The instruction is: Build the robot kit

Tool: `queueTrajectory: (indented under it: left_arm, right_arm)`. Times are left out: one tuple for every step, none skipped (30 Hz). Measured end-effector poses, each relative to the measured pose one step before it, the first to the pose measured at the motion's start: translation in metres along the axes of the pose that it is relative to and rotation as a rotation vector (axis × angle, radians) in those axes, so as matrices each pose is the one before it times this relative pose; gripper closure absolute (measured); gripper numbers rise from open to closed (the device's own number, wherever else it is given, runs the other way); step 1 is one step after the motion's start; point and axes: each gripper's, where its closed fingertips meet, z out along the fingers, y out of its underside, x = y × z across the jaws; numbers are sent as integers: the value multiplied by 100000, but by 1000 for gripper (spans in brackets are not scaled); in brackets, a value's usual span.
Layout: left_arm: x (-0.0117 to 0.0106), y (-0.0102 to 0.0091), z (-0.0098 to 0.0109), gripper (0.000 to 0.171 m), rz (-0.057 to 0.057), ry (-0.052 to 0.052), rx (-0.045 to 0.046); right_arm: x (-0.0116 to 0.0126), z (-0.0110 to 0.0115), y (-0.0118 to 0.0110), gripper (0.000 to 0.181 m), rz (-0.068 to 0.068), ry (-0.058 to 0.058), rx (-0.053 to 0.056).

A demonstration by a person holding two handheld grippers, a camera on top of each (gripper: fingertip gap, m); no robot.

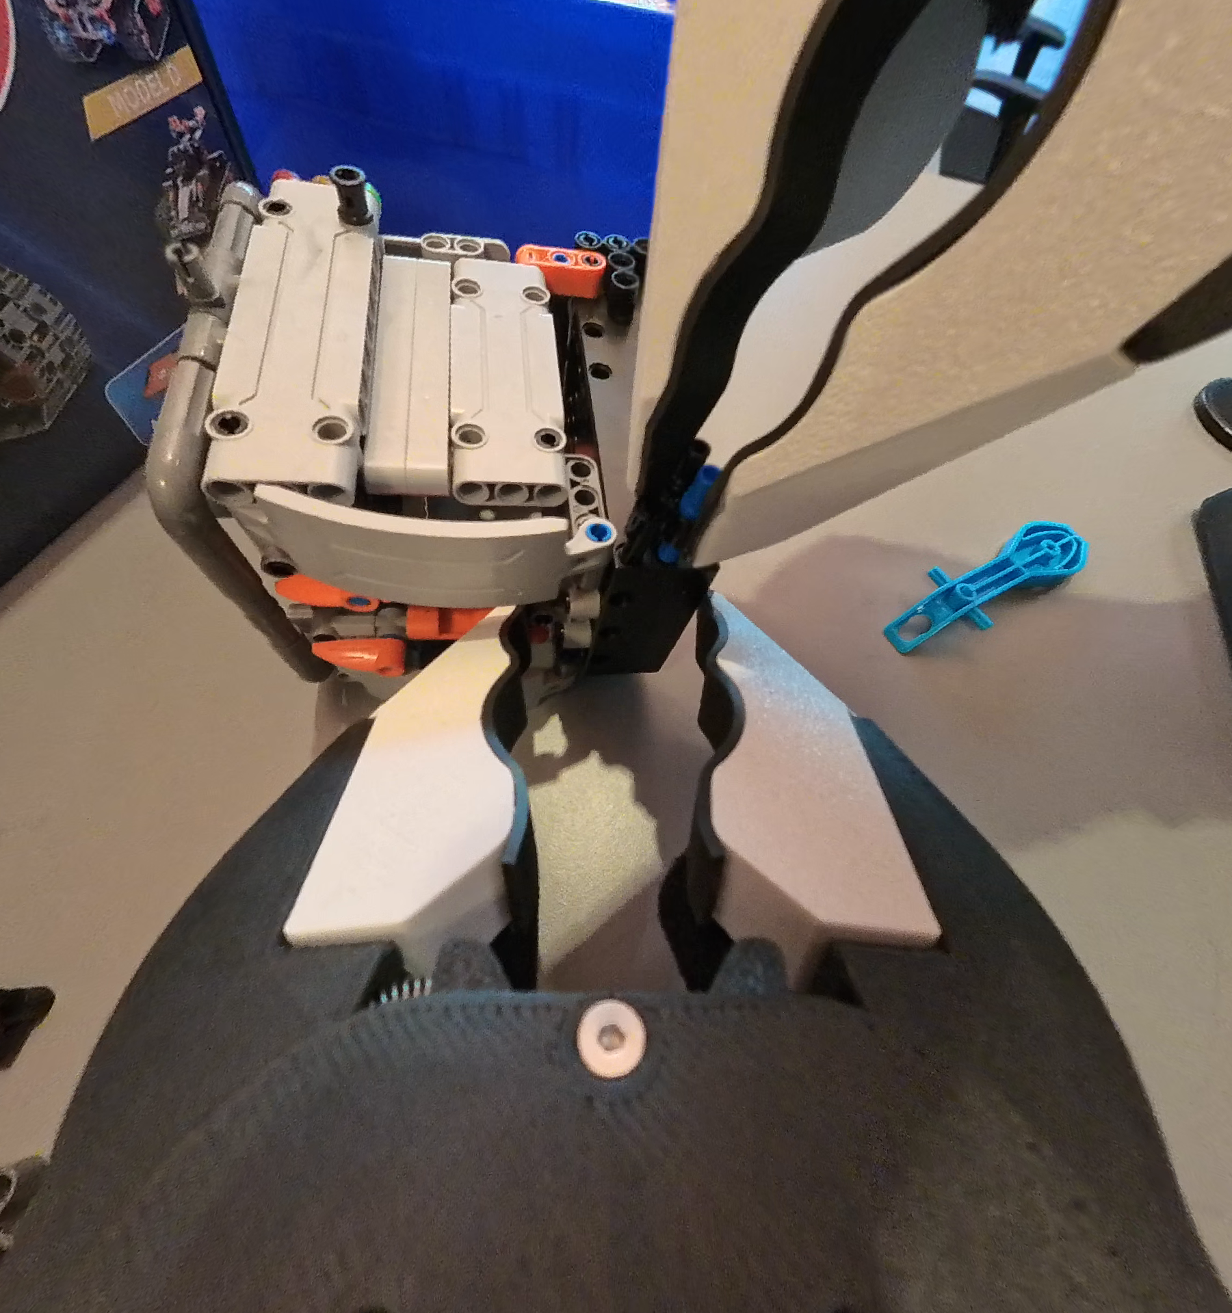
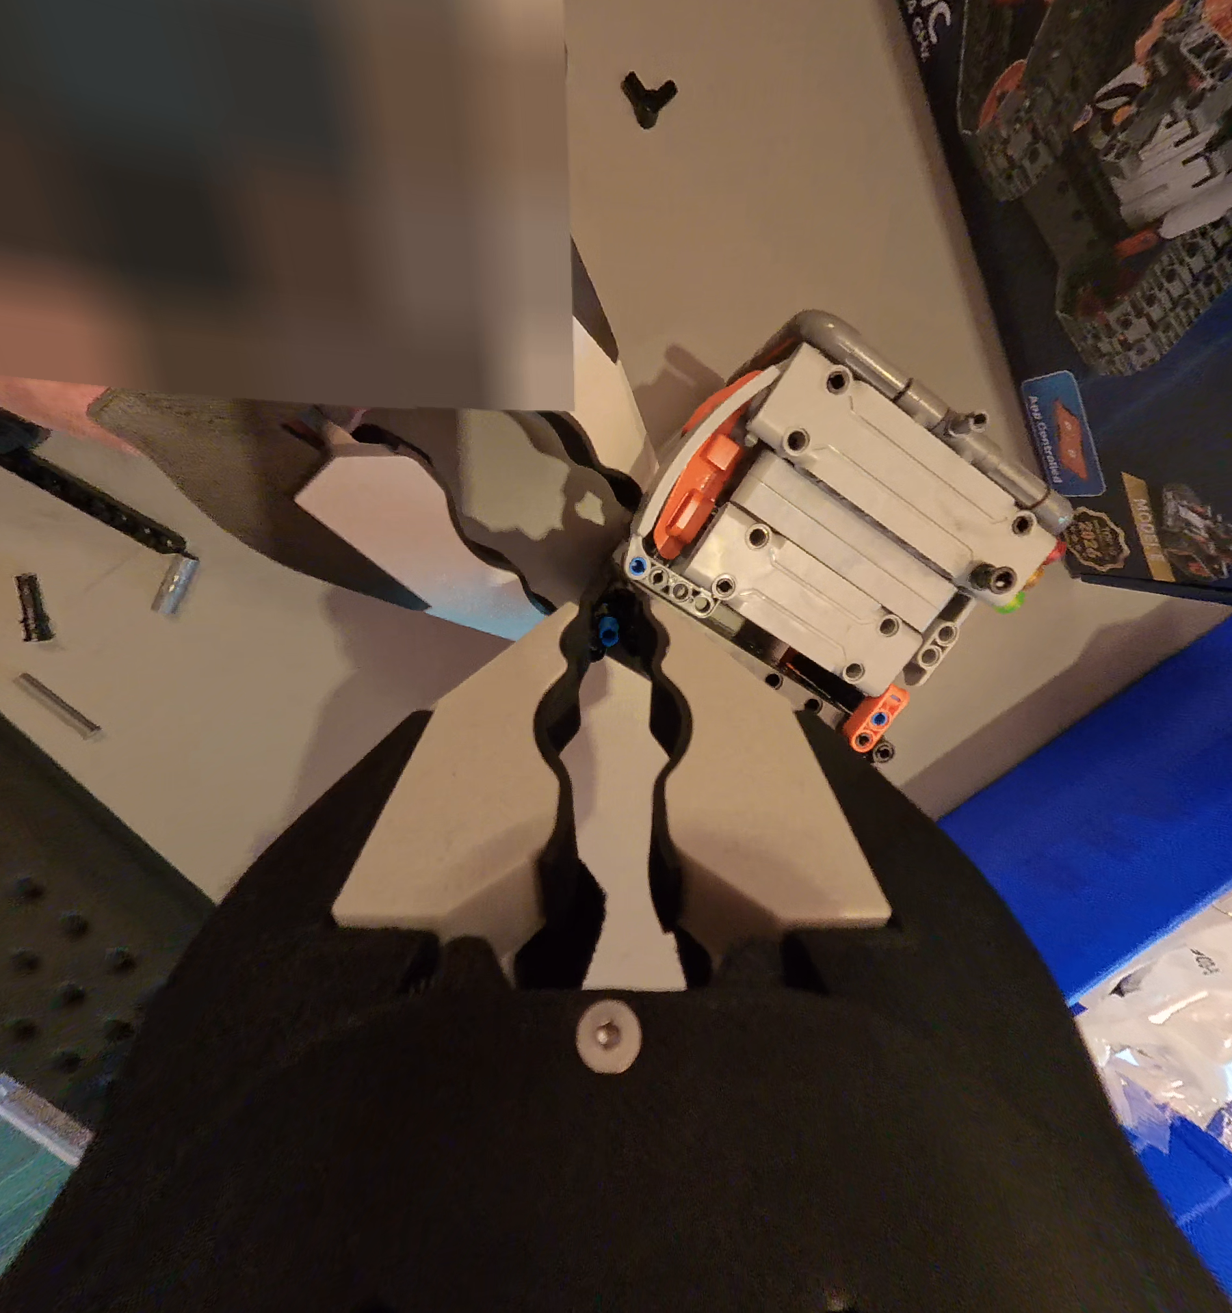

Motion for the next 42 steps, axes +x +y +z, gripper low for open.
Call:
queueTrajectory:
  left_arm:
    - [-7, -38, 11, 127, -200, 346, 138]
    - [7, -10, 20, 127, 53, 173, -22]
    - [12, 5, 18, 127, 301, -115, -106]
    - [4, 9, -10, 127, 234, -195, 9]
    - [8, -4, 12, 127, 151, -45, -10]
    - [-3, -3, 9, 127, 23, 41, -24]
    - [-13, 4, 2, 127, 172, -161, -34]
    - [-17, -7, -10, 127, 235, -281, 40]
    - [-6, 11, 10, 128, -3, -59, -52]
    - [2, 1, 14, 128, 311, -163, -47]
    - [2, 5, 5, 128, 246, -176, -48]
    - [19, 24, 24, 128, 490, -285, -202]
    - [32, 38, 44, 128, 907, -396, -307]
    - [24, -17, 37, 128, 937, -543, 38]
    - [-4, -7, 30, 128, 56, 54, -108]
    - [-27, -21, 18, 128, -384, 323, 59]
    - [-27, -19, 37, 128, 133, -68, -19]
    - [-24, -12, 33, 128, 263, -277, -59]
    - [-28, -7, -6, 128, -147, -94, 91]
    - [-19, -3, 7, 128, -205, 38, -29]
    - [7, 1, 14, 128, 185, -124, -69]
    - [9, 25, 23, 128, 367, -169, -128]
    - [23, 21, 28, 128, 383, -104, -230]
    - [4, -22, 0, 128, 71, -9, 108]
    - [-23, -3, -3, 128, -309, 65, 31]
    - [-48, -22, -5, 128, -626, 245, 89]
    - [-12, 10, 30, 128, 130, -27, -158]
    - [4, 9, 17, 128, 697, -428, -146]
    - [-6, 19, 19, 128, 156, -245, -173]
    - [3, 24, 36, 128, 178, 15, -218]
    - [10, 13, 12, 128, 807, -401, -171]
    - [20, -2, 24, 128, 365, -167, 3]
    - [-19, -17, -6, 128, -501, 332, 199]
    - [-49, -34, -38, 128, -464, 348, 301]
    - [-53, -60, -16, 128, -590, 444, 415]
    - [2, -19, 14, 128, -494, 629, 58]
    - [27, -18, 32, 128, 509, 8, 20]
    - [56, -7, 8, 128, 581, -57, 65]
    - [19, -1, -6, 128, 49, 179, 38]
    - [26, -20, -9, 128, -337, 486, 111]
    - [-15, -6, 2, 128, -161, 104, 28]
    - [6, 2, 16, 128, 255, -72, 12]
  right_arm:
    - [152, 166, 13, 170, 413, 1139, -205]
    - [47, 160, 38, 171, 217, 515, -410]
    - [-43, 159, 46, 171, -66, 111, -385]
    - [-21, 129, -13, 172, 66, 99, 24]
    - [0, 92, -9, 172, 657, -177, 119]
    - [-2, 38, 16, 172, 1229, -568, -149]
    - [9, 26, -14, 173, 1072, -375, 53]
    - [19, 8, -16, 173, 948, -80, -20]
    - [5, 3, 17, 173, 911, 149, -418]
    - [-3, -2, 47, 173, 824, 169, -538]
    - [-21, -13, 83, 174, 851, -224, -652]
    - [-40, -24, 148, 174, 1183, -781, -1016]
    - [-9, -1, 131, 174, 455, -401, -1245]
    - [22, -8, 87, 174, -415, 446, -1381]
    - [45, 1, 28, 174, -898, 1118, -1543]
    - [50, 3, 18, 174, -879, 1247, -1683]
    - [56, 17, 34, 174, -471, 916, -1607]
    - [57, 13, 6, 174, -454, 844, -1251]
    - [46, 12, -12, 174, -240, 1043, -933]
    - [48, 12, 10, 175, 180, 1408, -897]
    - [23, 12, 41, 175, 78, 1785, -1016]
    - [25, 35, 27, 177, -215, 1545, -738]
    - [6, 22, -2, 177, 586, -34, -524]
    - [12, 9, -20, 177, 463, -810, -448]
    - [39, 21, -73, 177, -341, -296, 120]
    - [20, 36, -36, 177, -758, 144, 195]
    - [-12, 10, 34, 177, -1435, 482, -163]
    - [-17, 28, 29, 177, -539, -138, 249]
    - [-39, 35, 32, 177, 709, -1328, 772]
    - [-66, 29, 58, 177, -73, -1426, 675]
    - [-22, 9, 39, 177, -141, -1028, 710]
    - [7, -1, -1, 177, 626, -807, 1132]
    - [21, -20, -83, 177, 1245, -899, 1903]
    - [51, -46, -163, 177, 2529, -1511, 2754]
    - [46, -34, -128, 177, 2526, -1659, 2620]
    - [-1, -23, -35, 177, 1029, -994, 1609]
    - [19, -19, -41, 177, -214, 116, 982]
    - [44, -26, -35, 175, -684, 812, 824]
    - [-42, -13, -28, 176, 204, -309, 925]
    - [-61, 13, -36, 176, 1003, -944, 1000]
    - [10, -5, -19, 176, 601, -246, 736]
    - [90, -45, 59, 175, 747, 341, 130]
